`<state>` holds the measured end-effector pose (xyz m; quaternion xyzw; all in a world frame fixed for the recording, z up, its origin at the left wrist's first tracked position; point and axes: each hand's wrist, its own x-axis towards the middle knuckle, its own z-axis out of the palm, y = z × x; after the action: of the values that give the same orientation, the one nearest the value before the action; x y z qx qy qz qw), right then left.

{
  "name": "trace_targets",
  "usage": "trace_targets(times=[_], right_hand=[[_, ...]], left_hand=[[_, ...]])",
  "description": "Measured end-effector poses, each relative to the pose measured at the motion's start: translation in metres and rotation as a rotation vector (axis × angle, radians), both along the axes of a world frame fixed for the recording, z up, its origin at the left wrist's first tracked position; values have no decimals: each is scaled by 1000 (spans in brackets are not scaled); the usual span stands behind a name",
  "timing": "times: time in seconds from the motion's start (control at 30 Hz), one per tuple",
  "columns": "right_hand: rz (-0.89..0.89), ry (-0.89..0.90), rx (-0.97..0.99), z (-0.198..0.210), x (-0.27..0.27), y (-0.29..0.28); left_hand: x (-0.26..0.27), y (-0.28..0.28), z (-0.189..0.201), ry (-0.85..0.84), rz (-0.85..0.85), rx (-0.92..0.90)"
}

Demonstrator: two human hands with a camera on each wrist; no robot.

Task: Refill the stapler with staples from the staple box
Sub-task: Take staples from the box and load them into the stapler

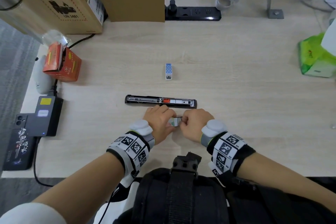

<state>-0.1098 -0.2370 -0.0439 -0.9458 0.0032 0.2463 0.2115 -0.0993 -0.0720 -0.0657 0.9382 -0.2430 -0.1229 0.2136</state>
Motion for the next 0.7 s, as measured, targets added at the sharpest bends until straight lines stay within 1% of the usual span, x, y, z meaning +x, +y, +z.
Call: trace_targets(times=[0.2,0.3,0.37,0.43,0.53,0.63,0.7], right_hand=[[-86,35,92,5,1,-8],[-128,34,196,9,6,-16],[-116,50,274,14,11,-19],[-100,53,334,19,15,-22],[-116,32,379,19,16,-26],[-193,-53,464,18,9,-28],[-162,-126,490,19,6,-27]], left_hand=[[1,1,1,0,-17,-8],[4,-2,8,7,-34,-122],[9,-6,13,24,-52,-233],[13,-11,19,89,-34,-317],[17,-15,26,210,64,-383],[21,-17,29,348,236,-444],[25,-20,29,443,327,-457]])
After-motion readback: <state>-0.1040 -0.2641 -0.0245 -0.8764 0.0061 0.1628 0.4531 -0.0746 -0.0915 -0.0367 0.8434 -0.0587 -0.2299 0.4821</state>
